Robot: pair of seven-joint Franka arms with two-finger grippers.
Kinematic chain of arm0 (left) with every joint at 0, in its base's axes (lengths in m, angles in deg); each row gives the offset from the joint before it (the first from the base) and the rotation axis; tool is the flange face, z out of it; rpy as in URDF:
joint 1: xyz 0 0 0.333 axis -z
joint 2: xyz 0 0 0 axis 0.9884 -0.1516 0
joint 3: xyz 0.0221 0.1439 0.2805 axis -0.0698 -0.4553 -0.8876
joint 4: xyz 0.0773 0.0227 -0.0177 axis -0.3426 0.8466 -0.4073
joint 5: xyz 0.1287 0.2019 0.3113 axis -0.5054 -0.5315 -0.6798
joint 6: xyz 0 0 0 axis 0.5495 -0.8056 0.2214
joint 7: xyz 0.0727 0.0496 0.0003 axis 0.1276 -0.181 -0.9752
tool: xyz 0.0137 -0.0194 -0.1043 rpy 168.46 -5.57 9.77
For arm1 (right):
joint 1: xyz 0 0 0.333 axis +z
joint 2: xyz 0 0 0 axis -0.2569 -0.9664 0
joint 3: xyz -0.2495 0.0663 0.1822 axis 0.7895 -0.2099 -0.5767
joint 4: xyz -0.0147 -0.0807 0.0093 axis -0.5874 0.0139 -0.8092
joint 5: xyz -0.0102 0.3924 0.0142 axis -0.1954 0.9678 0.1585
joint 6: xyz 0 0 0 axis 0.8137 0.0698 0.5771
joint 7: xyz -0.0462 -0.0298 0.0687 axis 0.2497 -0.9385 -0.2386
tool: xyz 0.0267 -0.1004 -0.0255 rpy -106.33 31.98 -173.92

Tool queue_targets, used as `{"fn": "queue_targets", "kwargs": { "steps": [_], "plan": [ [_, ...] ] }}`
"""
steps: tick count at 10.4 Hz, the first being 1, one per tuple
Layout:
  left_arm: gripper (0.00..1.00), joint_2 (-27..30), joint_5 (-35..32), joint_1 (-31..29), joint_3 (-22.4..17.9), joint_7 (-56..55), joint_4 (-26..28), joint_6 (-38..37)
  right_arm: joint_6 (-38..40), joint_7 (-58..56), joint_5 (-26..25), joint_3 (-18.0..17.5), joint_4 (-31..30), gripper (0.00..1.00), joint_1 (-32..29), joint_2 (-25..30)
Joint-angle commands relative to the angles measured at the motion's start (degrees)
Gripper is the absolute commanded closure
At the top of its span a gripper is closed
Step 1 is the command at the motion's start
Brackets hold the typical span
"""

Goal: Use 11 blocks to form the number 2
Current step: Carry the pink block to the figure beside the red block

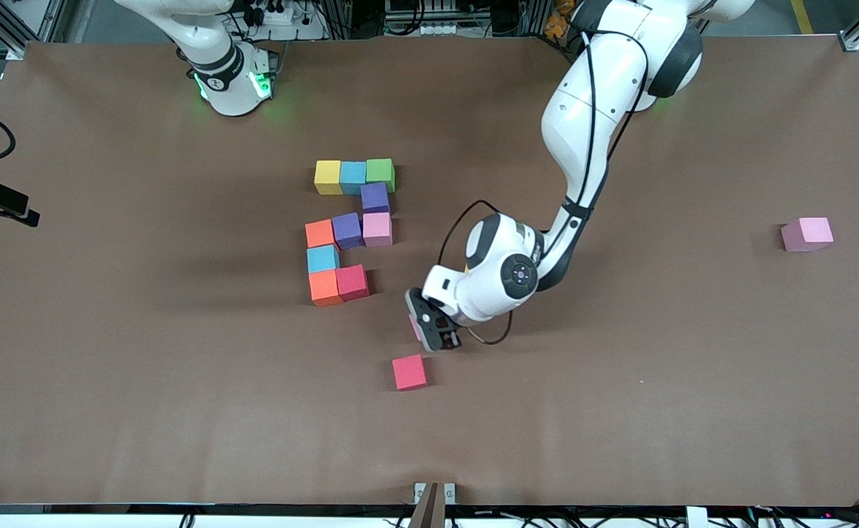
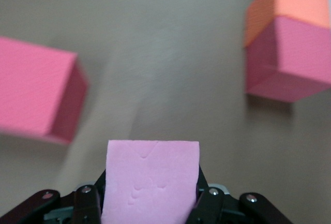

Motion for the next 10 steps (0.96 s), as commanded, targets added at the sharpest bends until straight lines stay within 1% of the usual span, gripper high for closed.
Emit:
{"fn": "queue_targets", "kwargs": {
  "steps": [1, 3, 6, 10],
  "plan": [
    [0.69, 1.56, -1.14, -0.05, 2.88, 0.51, 0.45, -1.82, -0.61, -1.24, 1.02, -0.17, -1.58, 0.0, -0.64, 0.48],
    [0.69, 1.65, -2.71, 1.26, 4.38, 0.42, 0.45, -1.91, -3.24, -1.24, 0.22, -0.17, -3.68, 0.0, -0.64, 0.83],
    [0.68, 1.65, -4.74, 2.58, 5.18, 0.51, 0.36, -1.91, -2.99, -0.89, -0.31, -0.26, -3.61, 0.0, -0.29, 1.1],
    [0.68, 1.3, -4.83, 3.11, 5.18, 0.51, 0.19, -1.83, -2.28, -0.8, -0.31, -0.35, -3.44, 0.0, -0.46, 1.54]
  ]
}}
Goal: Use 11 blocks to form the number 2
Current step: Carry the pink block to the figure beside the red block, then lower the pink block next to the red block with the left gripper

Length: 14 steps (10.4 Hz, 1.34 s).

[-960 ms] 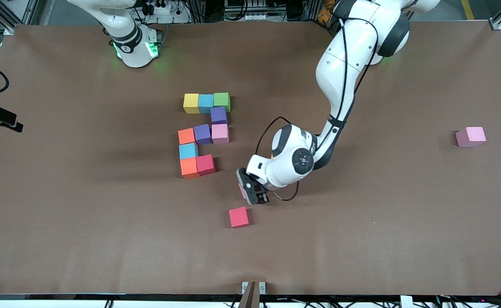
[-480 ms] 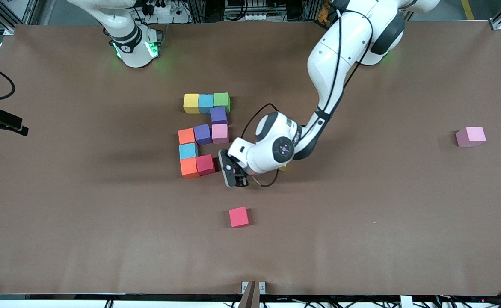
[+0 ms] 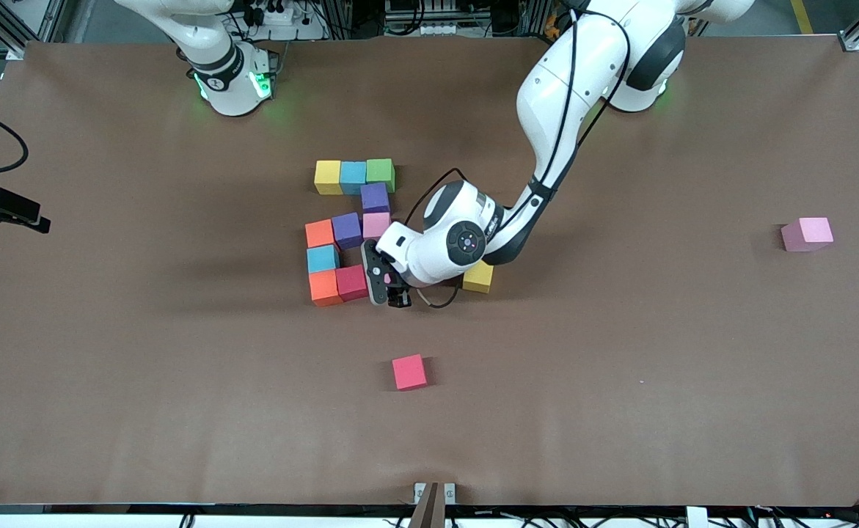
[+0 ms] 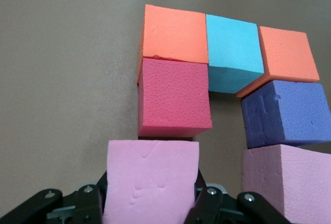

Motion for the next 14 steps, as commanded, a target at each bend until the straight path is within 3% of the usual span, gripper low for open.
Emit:
{"fn": "queue_targets", "kwargs": {
  "steps": [1, 5, 14],
  "plan": [
    [0.68, 0.5, -1.08, -0.22, 0.22, 0.6, -0.02, -0.81, -0.23, -0.53, -0.08, -0.31, -0.86, 0.0, -0.47, 1.59],
    [0.68, 0.15, -1.08, -0.13, 0.22, 4.37, -0.11, -0.11, -0.06, -0.53, -0.08, -0.13, -0.33, 0.0, -2.66, 1.85],
    [0.68, -0.56, -1.17, 1.1, -0.22, 6.13, -0.02, 3.23, -0.23, -0.53, 0.01, -0.49, -1.12, 0.0, -1.35, 3.0]
  ]
}}
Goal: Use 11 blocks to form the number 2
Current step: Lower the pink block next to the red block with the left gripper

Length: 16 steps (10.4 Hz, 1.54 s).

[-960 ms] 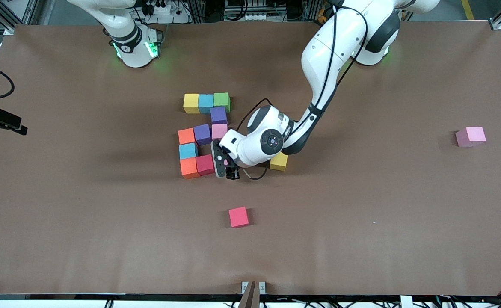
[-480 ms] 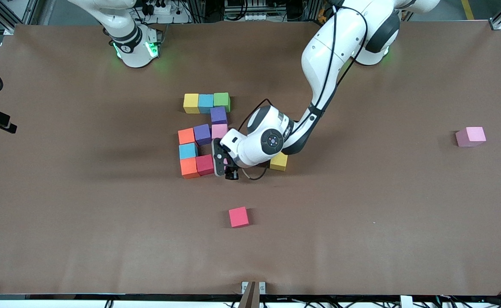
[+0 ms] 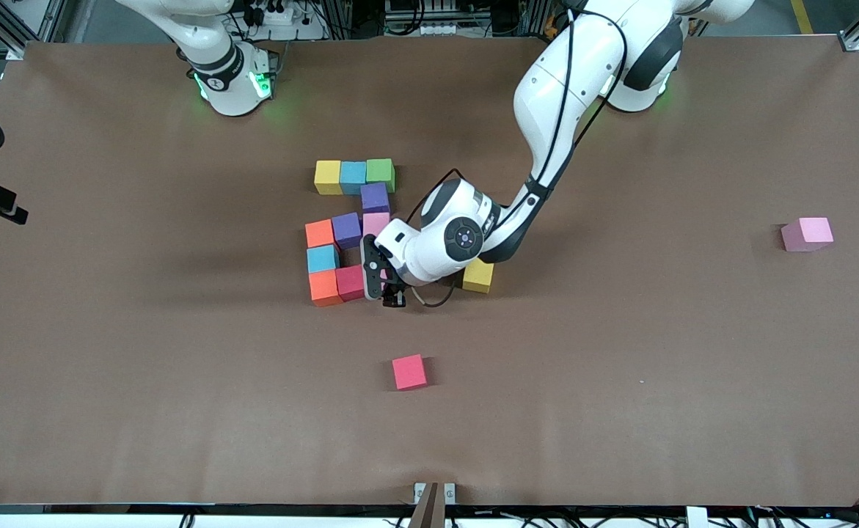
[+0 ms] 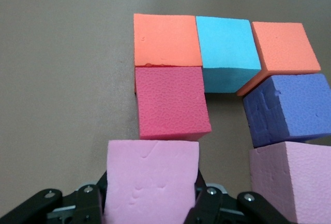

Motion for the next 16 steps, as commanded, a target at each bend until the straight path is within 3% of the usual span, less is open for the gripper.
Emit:
{"fn": "queue_targets", "kwargs": {
  "steps": [1, 16],
  "plan": [
    [0.68, -0.19, -1.09, 0.5, -0.12, 0.49, -0.09, 0.97, -0.26, -0.51, 0.05, -0.29, -1.23, 0.0, -0.06, 1.06],
    [0.67, -1.77, -1.96, 1.73, -0.55, 0.49, 0.09, 4.49, -0.52, -0.6, 0.05, -0.29, -1.75, 0.0, -0.06, 0.88]
  ]
}}
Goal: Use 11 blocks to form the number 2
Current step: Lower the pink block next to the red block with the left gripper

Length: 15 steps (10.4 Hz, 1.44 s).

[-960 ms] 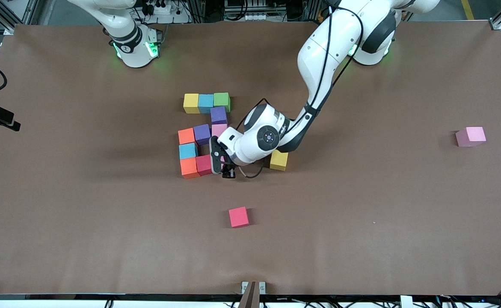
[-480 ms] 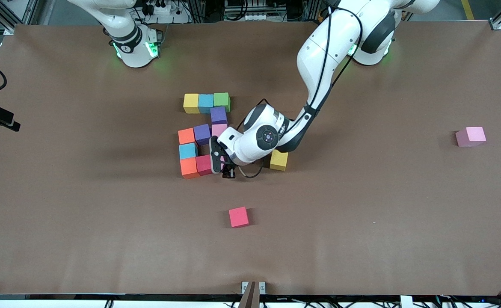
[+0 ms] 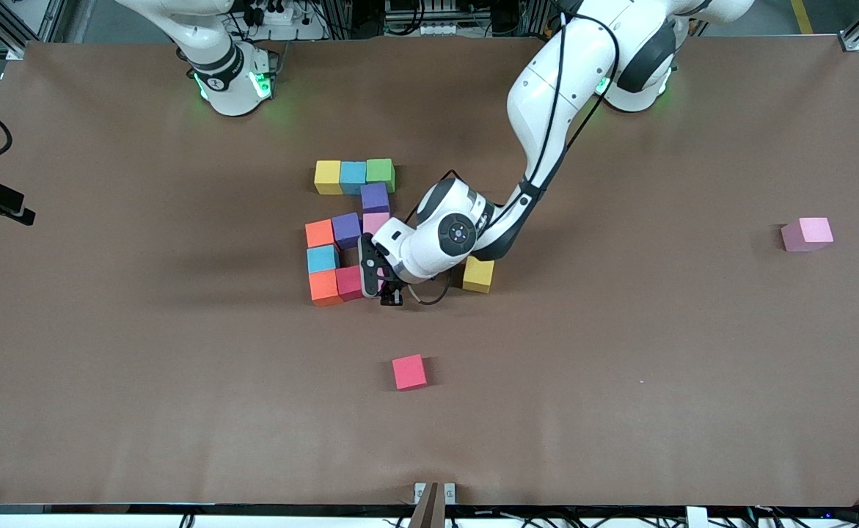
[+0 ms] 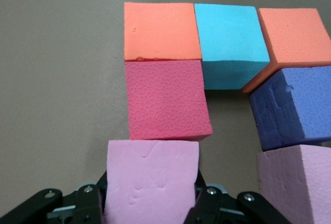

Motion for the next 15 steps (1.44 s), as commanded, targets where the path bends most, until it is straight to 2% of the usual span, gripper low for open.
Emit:
{"fn": "queue_targets", "kwargs": {
  "steps": [1, 9, 10, 15],
  "plan": [
    [0.67, -0.19, -1.18, 0.32, -0.25, 0.57, -0.26, 0.83, 0.04, -0.6, 0.05, -0.28, -1.05, 0.0, -0.18, 0.99],
    [0.58, -0.28, -1.09, 0.32, -0.07, 0.57, -0.17, 0.92, 0.13, -0.6, 0.14, -0.28, -1.14, 0.0, -0.18, 1.08],
    [0.52, -0.54, -1.09, 0.32, 0.01, 0.57, -0.17, 0.83, 0.13, -0.6, 0.14, -0.28, -1.14, 0.0, -0.18, 1.08],
    [0.44, -0.8, -1.09, 0.32, 0.1, 0.57, -0.08, 0.92, 0.04, -0.6, 0.14, -0.28, -1.14, 0.0, -0.27, 0.99]
  ]
}}
